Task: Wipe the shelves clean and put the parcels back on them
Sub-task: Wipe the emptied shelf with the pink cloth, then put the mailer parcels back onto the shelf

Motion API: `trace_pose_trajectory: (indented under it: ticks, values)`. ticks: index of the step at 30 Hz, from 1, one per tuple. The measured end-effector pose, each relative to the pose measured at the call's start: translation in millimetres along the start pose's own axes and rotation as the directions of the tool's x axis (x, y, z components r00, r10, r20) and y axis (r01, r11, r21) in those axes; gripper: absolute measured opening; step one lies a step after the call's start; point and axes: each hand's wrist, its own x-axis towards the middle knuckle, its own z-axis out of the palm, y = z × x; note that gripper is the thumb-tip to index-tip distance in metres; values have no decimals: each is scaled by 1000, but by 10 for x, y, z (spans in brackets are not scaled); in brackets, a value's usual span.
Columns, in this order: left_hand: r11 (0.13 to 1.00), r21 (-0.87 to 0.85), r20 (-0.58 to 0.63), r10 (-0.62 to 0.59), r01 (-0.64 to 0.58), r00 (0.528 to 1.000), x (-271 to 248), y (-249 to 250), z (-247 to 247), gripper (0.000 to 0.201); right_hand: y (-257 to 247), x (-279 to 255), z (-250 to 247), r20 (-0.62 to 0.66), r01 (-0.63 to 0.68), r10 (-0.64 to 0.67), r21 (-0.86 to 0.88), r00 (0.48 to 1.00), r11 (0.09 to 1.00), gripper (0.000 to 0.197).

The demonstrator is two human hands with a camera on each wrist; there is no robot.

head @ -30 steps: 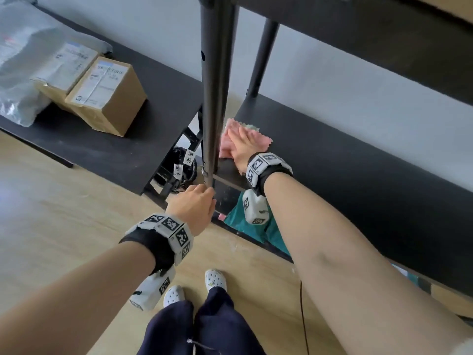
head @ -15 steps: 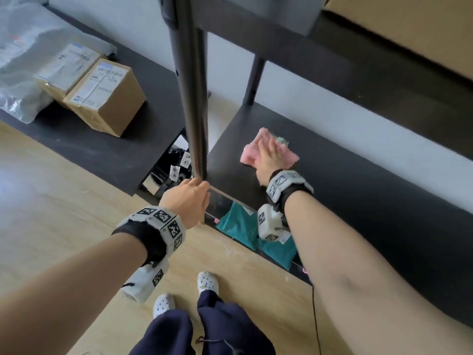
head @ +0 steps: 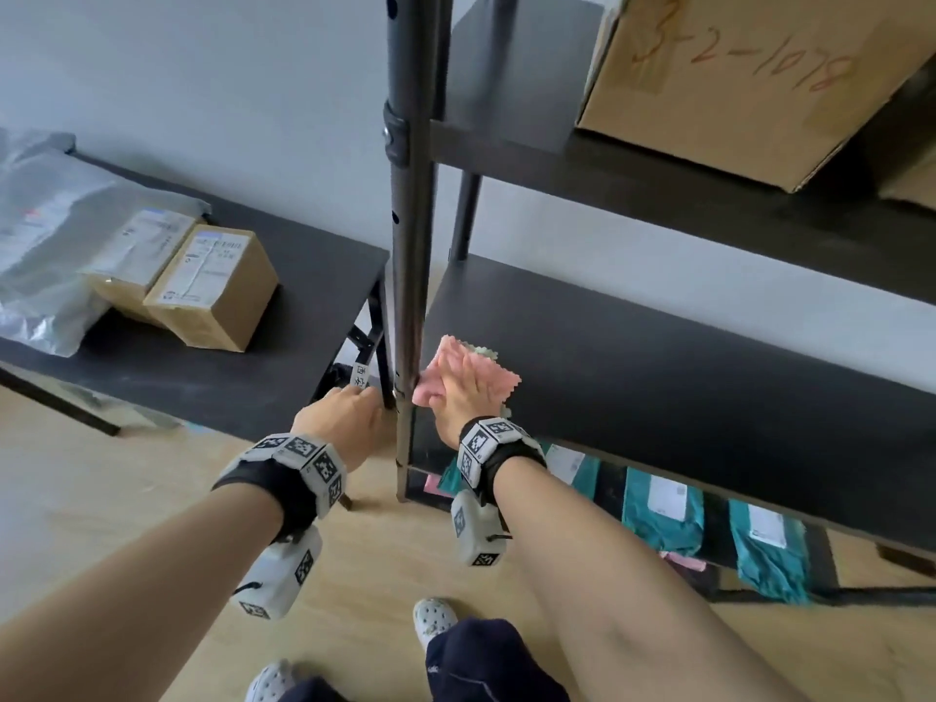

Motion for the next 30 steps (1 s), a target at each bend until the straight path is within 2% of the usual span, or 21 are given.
trace_pose_trajectory:
  ticks: [3,7,10,14,19,23,30]
  values:
    - [998,-5,-23,60,-60,998,-81,-301,-80,31,-170,-269,120,-158,-21,18,-18,987,1000,77]
    - [990,3,-1,141,-141,990,-221,-805,-258,32,-537,-600,271,-100,-150,147,-24,984,988,60]
    - [988,18,5,156,-156,988,-296,-1223,-417,31,-861,-655,393,-141,-151,146,-25,979,988,60]
    - [991,11,10,130,-130,991,-393,-1758,-560,32,-1375,-660,542,-109,-182,184,29,977,983,58]
    - [998,-39,-34,57,-58,998,-320,-2354,-708,35,-1893,-432,654,-76,-177,186,112,980,978,53]
    - [987,-157,-46,-20,13,999,-123,-2733,-785,35,-2231,-76,685,-33,-139,149,205,988,969,53]
    - [972,-219,-40,-91,80,995,349,-3043,-871,34,-2657,584,671,45,-161,155,339,987,927,56]
